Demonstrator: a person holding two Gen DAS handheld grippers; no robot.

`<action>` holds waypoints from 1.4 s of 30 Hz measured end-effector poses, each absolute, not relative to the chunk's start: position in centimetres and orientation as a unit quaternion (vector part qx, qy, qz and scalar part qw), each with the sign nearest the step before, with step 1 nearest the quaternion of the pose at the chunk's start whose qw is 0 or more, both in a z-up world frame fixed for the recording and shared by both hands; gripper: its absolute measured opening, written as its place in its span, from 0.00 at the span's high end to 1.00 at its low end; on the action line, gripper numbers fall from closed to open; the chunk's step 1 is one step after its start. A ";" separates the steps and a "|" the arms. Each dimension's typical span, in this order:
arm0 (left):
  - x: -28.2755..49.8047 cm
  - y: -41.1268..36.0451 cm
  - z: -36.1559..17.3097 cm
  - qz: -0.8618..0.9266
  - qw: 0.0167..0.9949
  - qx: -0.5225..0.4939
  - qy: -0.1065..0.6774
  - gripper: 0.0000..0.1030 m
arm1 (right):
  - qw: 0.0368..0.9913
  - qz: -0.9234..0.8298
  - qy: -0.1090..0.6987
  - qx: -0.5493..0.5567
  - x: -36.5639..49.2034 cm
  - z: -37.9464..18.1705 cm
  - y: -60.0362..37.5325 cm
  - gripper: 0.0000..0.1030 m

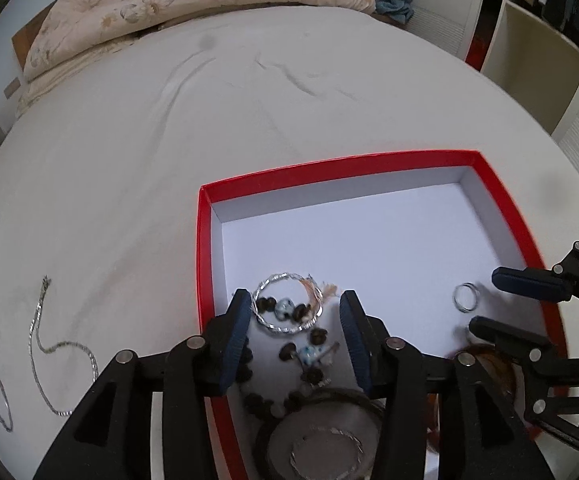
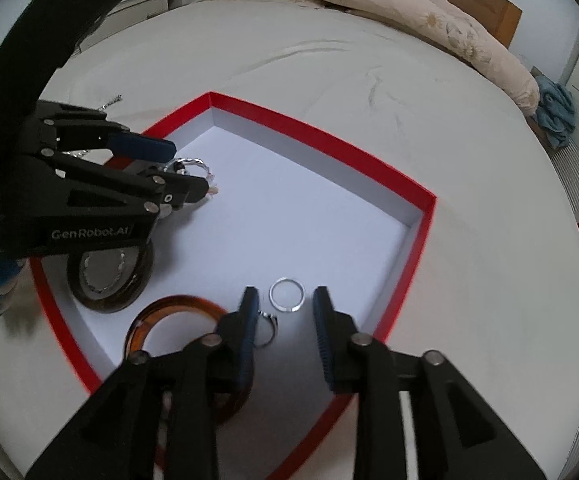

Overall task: Organize jewelry
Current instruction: 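Open both tools to drop the ring and hoop into the red box, then withdraw both tools and move them toward the silver bangle and chain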

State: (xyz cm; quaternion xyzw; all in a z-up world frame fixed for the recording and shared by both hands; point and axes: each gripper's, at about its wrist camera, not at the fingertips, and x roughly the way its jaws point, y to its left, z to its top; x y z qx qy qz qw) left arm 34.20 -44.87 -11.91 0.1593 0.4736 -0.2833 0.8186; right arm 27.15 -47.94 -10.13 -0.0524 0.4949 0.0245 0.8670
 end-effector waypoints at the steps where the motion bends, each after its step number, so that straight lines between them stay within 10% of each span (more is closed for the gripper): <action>1: 33.9 -44.5 -11.7 -0.285 0.820 0.156 0.472 0.54 | 0.868 0.022 0.494 -0.050 26.8 -9.9 -47.8 0.71; 32: 11.4 -23.1 2.6 -0.209 0.901 0.144 0.353 0.53 | 0.913 -0.030 0.402 0.065 7.2 1.8 -34.2 0.71; 42: 5.9 -17.6 4.5 -0.187 0.914 0.132 0.334 0.37 | 0.922 -0.034 0.380 0.063 2.9 3.7 -29.6 0.64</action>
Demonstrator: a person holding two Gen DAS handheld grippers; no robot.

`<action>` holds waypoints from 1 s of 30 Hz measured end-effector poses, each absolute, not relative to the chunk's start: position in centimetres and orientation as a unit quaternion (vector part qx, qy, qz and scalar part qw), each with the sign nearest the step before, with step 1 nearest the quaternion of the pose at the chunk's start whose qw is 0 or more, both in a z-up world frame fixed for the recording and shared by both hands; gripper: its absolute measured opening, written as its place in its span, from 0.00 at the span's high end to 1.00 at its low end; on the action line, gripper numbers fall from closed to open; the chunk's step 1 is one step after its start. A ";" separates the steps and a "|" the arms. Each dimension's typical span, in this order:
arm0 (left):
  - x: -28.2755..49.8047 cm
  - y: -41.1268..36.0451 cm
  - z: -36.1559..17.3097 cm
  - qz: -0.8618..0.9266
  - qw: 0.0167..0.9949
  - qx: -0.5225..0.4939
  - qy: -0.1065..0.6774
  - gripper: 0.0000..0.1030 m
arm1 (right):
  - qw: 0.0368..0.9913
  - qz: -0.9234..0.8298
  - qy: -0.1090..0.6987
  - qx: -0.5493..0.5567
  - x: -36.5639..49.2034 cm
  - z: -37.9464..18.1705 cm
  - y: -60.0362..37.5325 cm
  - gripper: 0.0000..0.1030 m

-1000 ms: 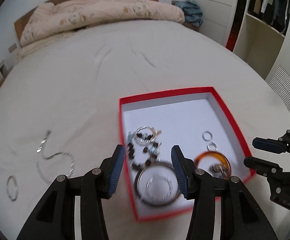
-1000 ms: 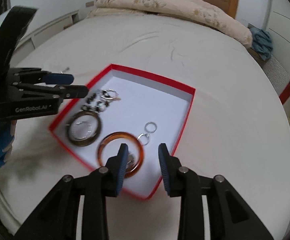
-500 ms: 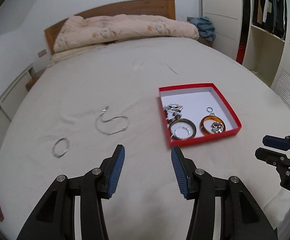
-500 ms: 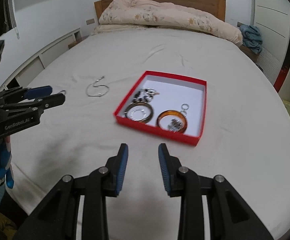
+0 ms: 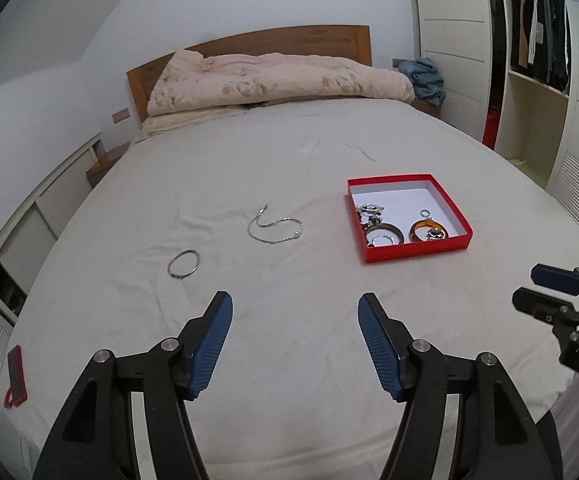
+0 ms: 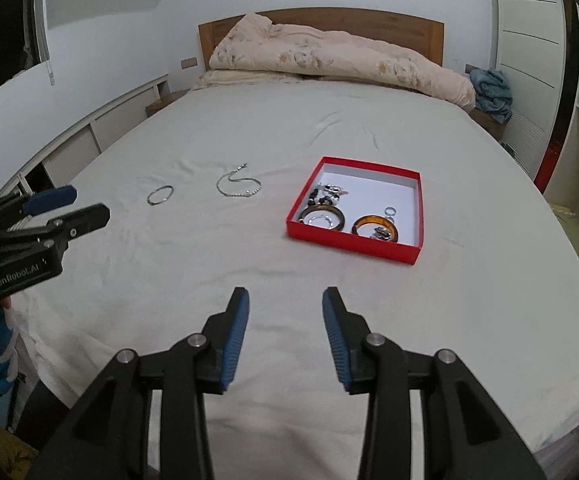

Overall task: Organize jewelry
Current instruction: 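Withdraw both tools and move them toward the silver bangle and chain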

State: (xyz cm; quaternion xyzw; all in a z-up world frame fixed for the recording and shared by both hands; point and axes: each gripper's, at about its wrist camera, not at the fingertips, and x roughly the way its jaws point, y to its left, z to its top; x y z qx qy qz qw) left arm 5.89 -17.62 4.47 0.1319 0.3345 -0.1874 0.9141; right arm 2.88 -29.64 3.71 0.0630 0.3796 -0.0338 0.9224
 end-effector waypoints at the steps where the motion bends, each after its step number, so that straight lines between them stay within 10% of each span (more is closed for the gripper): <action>1: 5.7 -17.3 4.5 -0.186 0.915 0.132 0.334 0.36 | 0.923 -0.035 0.378 0.063 2.7 3.9 -29.4 0.64; 20: 7.3 -13.3 3.7 -0.131 0.928 0.128 0.325 0.21 | 0.923 -0.004 0.381 0.061 4.9 3.5 -26.1 0.53; 30: 9.7 -11.6 1.0 -0.111 0.920 0.113 0.358 0.21 | 0.908 0.029 0.412 0.066 8.3 -0.1 -24.7 0.29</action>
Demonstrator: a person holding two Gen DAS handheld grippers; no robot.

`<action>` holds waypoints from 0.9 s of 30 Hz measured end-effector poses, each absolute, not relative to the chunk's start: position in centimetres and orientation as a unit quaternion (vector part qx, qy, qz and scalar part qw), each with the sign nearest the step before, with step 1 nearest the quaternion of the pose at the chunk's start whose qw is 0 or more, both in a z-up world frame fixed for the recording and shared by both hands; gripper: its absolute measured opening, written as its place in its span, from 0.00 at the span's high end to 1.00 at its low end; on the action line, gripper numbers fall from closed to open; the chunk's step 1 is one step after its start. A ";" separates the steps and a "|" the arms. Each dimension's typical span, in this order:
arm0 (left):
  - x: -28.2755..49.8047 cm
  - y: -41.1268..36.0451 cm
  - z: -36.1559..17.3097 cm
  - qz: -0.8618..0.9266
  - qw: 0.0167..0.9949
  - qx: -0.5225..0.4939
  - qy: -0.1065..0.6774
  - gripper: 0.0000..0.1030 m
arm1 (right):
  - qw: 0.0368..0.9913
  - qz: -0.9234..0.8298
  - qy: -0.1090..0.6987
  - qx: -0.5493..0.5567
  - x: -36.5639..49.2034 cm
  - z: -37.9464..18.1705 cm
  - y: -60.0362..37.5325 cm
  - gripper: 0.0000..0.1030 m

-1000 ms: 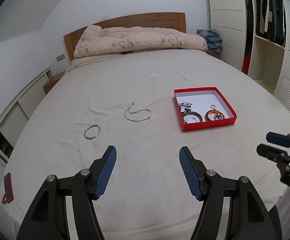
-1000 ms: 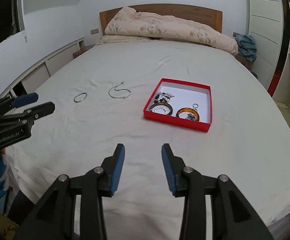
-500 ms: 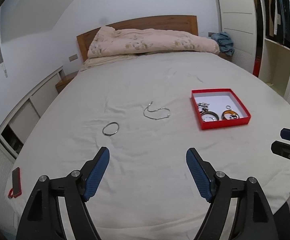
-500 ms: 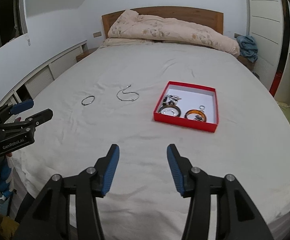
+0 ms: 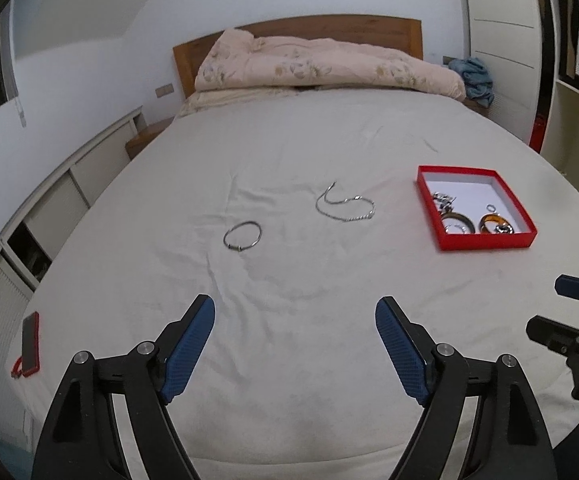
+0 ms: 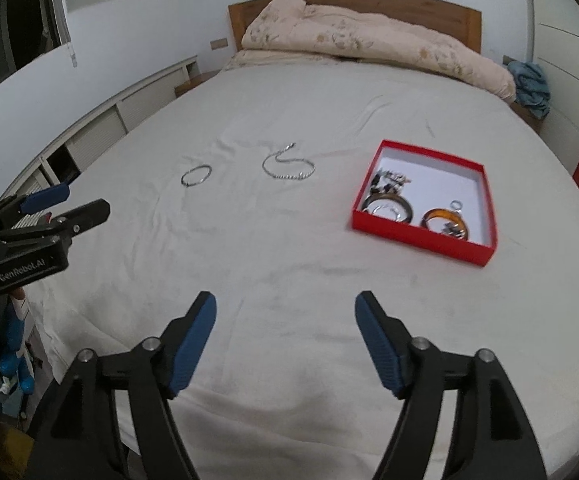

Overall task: Organize jewelry
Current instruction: 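Withdraw both tools and move them toward the silver bangle and chain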

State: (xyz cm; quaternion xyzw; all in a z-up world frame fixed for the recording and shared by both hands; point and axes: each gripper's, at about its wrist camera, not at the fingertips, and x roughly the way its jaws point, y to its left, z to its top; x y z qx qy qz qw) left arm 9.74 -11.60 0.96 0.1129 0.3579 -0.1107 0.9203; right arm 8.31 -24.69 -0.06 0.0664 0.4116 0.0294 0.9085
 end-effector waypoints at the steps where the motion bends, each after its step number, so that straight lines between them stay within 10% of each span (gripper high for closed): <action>1: 9.9 -11.5 0.8 -0.109 0.920 0.113 0.360 0.21 | 0.907 0.032 0.415 0.067 8.6 -0.5 -24.6 0.28; 27: 15.3 -8.2 -5.0 -0.052 0.893 0.101 0.436 0.19 | 0.903 0.078 0.418 0.055 13.8 -4.7 -22.3 0.17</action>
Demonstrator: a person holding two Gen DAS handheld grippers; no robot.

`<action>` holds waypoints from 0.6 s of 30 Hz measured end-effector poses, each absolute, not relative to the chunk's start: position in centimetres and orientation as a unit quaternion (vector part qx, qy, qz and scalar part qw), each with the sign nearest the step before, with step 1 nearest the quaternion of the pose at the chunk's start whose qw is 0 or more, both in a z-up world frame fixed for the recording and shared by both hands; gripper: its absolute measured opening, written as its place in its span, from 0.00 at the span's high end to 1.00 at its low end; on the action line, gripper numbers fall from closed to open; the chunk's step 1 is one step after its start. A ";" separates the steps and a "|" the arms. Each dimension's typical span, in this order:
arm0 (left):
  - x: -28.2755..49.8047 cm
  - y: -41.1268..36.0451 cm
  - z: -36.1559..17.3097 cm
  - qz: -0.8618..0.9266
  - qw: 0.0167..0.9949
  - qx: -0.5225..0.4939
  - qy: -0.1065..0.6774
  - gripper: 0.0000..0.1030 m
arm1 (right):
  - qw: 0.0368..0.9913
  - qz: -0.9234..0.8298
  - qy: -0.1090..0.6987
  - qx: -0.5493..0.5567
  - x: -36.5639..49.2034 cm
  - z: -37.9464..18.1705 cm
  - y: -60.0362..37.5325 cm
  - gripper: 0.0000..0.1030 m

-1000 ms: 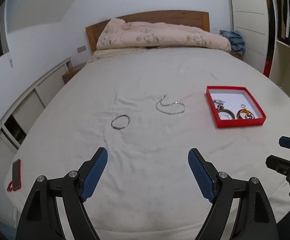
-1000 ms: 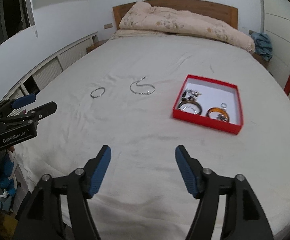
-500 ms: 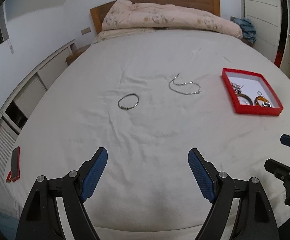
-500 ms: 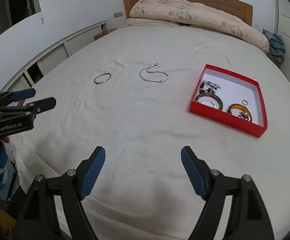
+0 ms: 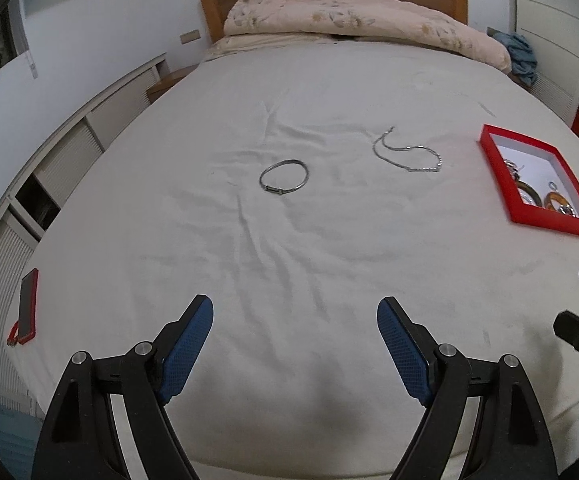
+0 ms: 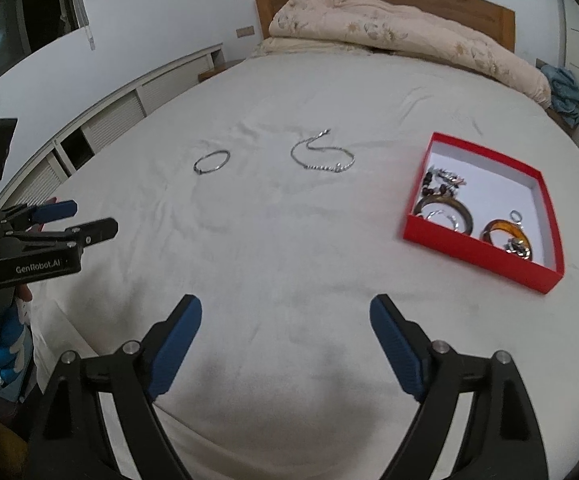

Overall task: Organize jewelry
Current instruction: 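Withdraw both tools and move them toward the silver bangle and chain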

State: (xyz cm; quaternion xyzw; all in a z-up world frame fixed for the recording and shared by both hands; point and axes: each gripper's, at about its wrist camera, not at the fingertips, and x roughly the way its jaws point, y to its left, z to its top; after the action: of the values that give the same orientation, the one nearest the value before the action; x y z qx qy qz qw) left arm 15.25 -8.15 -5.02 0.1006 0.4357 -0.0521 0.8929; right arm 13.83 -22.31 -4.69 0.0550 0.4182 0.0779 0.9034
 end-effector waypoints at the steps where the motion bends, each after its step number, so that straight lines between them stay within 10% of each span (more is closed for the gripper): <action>1: 15.4 -8.0 -5.2 -0.051 0.892 0.099 0.438 0.19 | 0.900 0.079 0.425 0.052 14.1 -5.0 -22.1 0.17; 18: 18.7 -6.5 -9.6 -0.034 0.866 0.089 0.490 0.19 | 0.880 0.090 0.466 0.037 18.2 -8.1 -21.3 0.17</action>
State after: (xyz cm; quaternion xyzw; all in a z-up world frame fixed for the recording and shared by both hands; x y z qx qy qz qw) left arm 18.69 -6.46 -9.60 0.0893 0.4900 -0.0338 0.8665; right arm 18.22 -21.27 -8.15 0.0370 0.4657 0.0896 0.8796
